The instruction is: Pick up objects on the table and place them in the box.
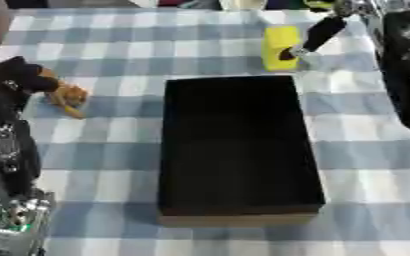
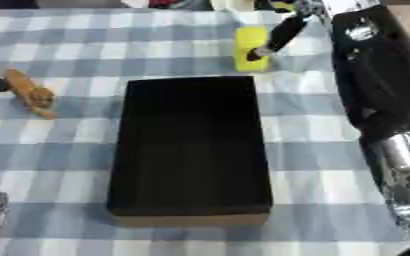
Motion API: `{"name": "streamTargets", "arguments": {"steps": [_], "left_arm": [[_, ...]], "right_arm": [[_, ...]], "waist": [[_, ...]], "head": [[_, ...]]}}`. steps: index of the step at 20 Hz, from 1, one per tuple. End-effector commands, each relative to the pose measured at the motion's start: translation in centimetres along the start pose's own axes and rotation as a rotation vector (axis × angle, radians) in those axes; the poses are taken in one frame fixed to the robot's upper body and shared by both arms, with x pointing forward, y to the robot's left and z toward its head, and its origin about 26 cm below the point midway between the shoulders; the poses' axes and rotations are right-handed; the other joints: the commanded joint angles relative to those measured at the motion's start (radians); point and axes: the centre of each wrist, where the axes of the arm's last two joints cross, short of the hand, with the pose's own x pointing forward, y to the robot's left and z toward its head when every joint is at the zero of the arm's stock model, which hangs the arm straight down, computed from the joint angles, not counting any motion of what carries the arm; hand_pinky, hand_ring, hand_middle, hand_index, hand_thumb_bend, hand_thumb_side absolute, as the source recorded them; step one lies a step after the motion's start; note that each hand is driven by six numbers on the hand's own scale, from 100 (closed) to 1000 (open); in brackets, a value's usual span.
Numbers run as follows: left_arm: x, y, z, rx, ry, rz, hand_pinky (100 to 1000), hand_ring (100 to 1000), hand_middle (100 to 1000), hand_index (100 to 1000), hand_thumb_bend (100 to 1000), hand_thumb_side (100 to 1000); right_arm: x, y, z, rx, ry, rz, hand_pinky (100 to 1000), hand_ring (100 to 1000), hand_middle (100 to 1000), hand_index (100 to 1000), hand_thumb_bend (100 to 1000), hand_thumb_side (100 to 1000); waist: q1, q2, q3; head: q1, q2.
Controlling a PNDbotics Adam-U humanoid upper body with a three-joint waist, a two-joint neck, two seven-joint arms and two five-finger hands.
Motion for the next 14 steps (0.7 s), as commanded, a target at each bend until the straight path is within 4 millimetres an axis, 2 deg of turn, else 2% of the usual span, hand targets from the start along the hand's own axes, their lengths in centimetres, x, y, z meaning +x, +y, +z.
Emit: {"name": "streamTargets", "arguments": {"steps": [1, 14], "left_arm": [[0.41, -0.13, -0.53, -0.003, -0.027, 0.007, 591, 577, 603, 769, 213, 863], [0.46, -0.3, -0.65, -0.011, -0.035, 0.007, 591, 577, 604, 767, 206, 862]], "right_arm": [[-1.32, -1.89, 0.93, -0.031, 0.036, 0.024, 920, 991, 1000, 983, 674, 877], [-1.41, -2.3, 1.0, -0.017, 0.041, 0.019, 920, 983, 1000, 983, 686, 868]], "waist": [[0.001, -0.017, 0.001], [0.0, -0.002, 0.009]], "head": [[0.007, -0.016], [0.007, -0.047]]}}
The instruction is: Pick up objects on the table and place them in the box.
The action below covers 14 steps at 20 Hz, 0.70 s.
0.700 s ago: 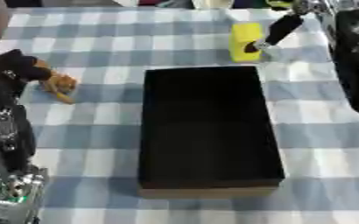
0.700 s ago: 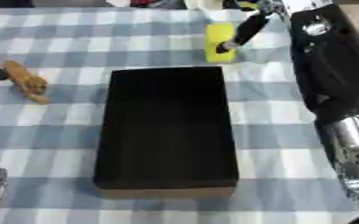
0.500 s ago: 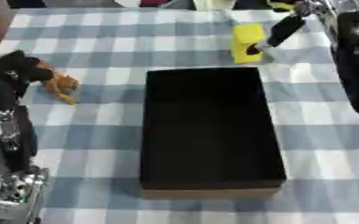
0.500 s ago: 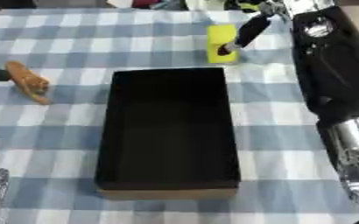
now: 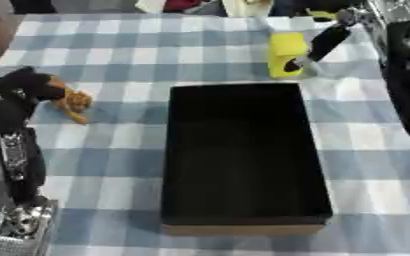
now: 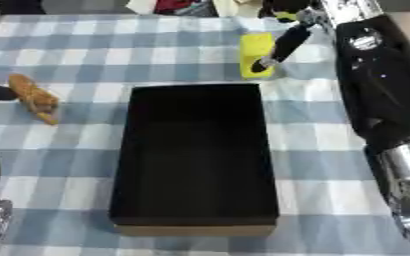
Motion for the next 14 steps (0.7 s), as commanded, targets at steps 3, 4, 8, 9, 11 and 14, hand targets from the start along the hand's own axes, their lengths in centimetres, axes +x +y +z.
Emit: {"name": "streamTargets", "arguments": {"steps": [3, 4, 8, 9, 11, 14], "left_arm": [[0.43, -0.22, -0.5, -0.007, -0.028, 0.01, 591, 577, 604, 767, 204, 860], [0.44, -0.23, -0.53, -0.008, -0.029, 0.011, 591, 577, 604, 767, 202, 858], [0.45, -0.29, -0.58, -0.012, -0.034, 0.011, 592, 577, 603, 767, 197, 854], [0.46, -0.31, -0.6, -0.013, -0.036, 0.012, 592, 577, 603, 767, 197, 854], [0.47, -0.36, -0.64, -0.015, -0.038, 0.013, 592, 577, 603, 766, 196, 854], [0.49, -0.42, -0.7, -0.019, -0.042, 0.014, 593, 577, 604, 767, 195, 854]], "right_arm": [[-1.25, -1.8, 0.93, -0.033, 0.039, 0.008, 920, 980, 1000, 984, 680, 867], [-1.25, -1.76, 0.92, -0.03, 0.041, 0.004, 919, 975, 1000, 985, 669, 867], [-1.29, -1.77, 0.94, -0.022, 0.055, -0.011, 920, 971, 1000, 985, 661, 865], [-1.31, -1.84, 0.96, -0.021, 0.058, -0.012, 919, 971, 1000, 985, 661, 864], [-1.36, -2.0, 1.01, -0.02, 0.064, -0.013, 918, 970, 1000, 986, 660, 864], [-1.5, -2.13, 1.1, -0.016, 0.076, -0.018, 916, 966, 1000, 985, 659, 863]], "waist": [[0.0, -0.014, 0.008], [0.0, -0.012, 0.01], [0.0, -0.006, 0.015], [0.0, -0.004, 0.016], [0.0, 0.0, 0.017], [-0.001, 0.005, 0.019]], "head": [[-0.004, -0.023], [-0.005, -0.026], [-0.008, -0.035], [-0.009, -0.038], [-0.01, -0.042], [-0.014, -0.048]]}}
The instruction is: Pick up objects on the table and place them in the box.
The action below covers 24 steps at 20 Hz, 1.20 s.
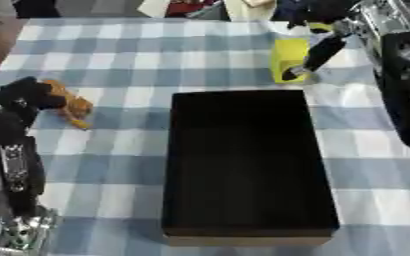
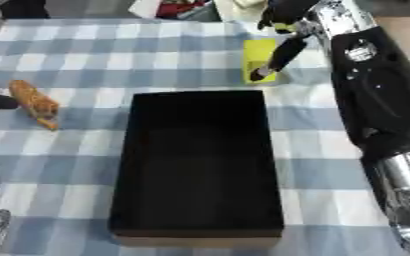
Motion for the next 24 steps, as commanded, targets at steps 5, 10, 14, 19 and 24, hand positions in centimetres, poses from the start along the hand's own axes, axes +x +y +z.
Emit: {"name": "streamTargets", "arguments": {"steps": [5, 10, 14, 19, 24], "left_arm": [[0.43, -0.19, -0.55, -0.012, -0.032, 0.005, 594, 577, 604, 767, 191, 852], [0.45, -0.3, -0.58, -0.017, -0.034, 0.005, 595, 578, 605, 766, 183, 843], [0.45, -0.32, -0.58, -0.022, -0.036, 0.004, 595, 578, 602, 765, 177, 839], [0.45, -0.3, -0.57, -0.022, -0.032, 0.002, 596, 578, 602, 764, 175, 838], [0.44, -0.29, -0.53, -0.03, -0.028, -0.001, 598, 578, 600, 762, 171, 837]], "right_arm": [[-1.71, -2.01, 1.22, -0.029, 0.067, 0.005, 913, 963, 1000, 980, 659, 866], [-1.61, -2.02, 1.16, -0.03, 0.069, 0.005, 911, 959, 1000, 974, 608, 866], [-1.44, -1.85, 1.05, -0.041, 0.061, -0.007, 901, 950, 993, 907, 497, 729], [-1.44, -2.0, 1.13, -0.096, 0.029, -0.027, 866, 914, 847, 715, 444, 376], [-1.41, -1.93, 1.07, -0.118, -0.015, -0.056, 840, 871, 735, 623, 392, 232]], "waist": [[-0.001, -0.007, 0.006], [0.0, -0.001, 0.007], [0.0, -0.001, 0.007], [0.0, -0.003, 0.006], [0.001, -0.005, 0.003]], "head": [[-0.011, -0.026], [-0.016, -0.031], [-0.018, -0.031], [-0.019, -0.032], [-0.019, -0.029]]}}
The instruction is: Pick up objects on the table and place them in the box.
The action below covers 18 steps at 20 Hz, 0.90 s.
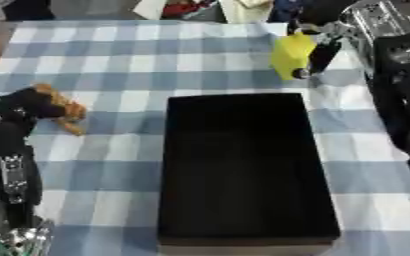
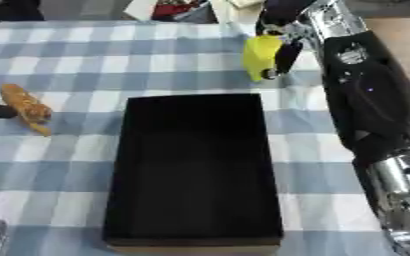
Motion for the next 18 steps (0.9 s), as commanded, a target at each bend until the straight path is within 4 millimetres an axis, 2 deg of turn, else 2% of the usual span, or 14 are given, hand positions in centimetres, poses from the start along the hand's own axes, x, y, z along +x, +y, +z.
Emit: {"name": "streamTargets", "arguments": {"steps": [1, 5, 14, 16, 18], "left_arm": [[0.3, 0.2, -0.4, -0.01, -0.02, -0.007, 598, 578, 599, 761, 171, 837], [0.4, 0.1, -0.4, -0.013, -0.018, -0.007, 598, 578, 599, 761, 171, 837], [0.3, 0.2, -0.4, -0.012, -0.014, -0.007, 600, 578, 600, 761, 173, 836], [0.3, 0.2, -0.3, -0.013, -0.012, -0.007, 600, 579, 600, 761, 172, 835], [0.3, 0.3, -0.3, -0.013, -0.011, -0.008, 600, 579, 600, 760, 170, 828]], "right_arm": [[-1.0, -1.6, 0.8, -0.048, 0.005, -0.01, 834, 860, 704, 603, 377, 225], [-1.1, -2.0, 0.9, -0.068, 0.001, -0.029, 819, 836, 625, 543, 344, 218], [-1.0, -2.8, 1.1, -0.113, 0.0, -0.048, 808, 819, 572, 499, 265, 212], [-1.0, -3.1, 1.2, -0.118, -0.004, -0.051, 802, 815, 566, 494, 214, 230], [-1.0, -3.4, 1.2, -0.119, -0.004, -0.051, 788, 809, 553, 479, 243, 246]], "waist": [[0.002, -0.025, -0.001], [0.002, -0.025, -0.003], [0.0, -0.032, -0.007], [0.0, -0.035, -0.01], [-0.001, -0.039, -0.012]], "head": [[-0.002, -0.011], [-0.004, -0.009], [-0.003, -0.002], [-0.003, 0.0], [-0.002, 0.002]]}}
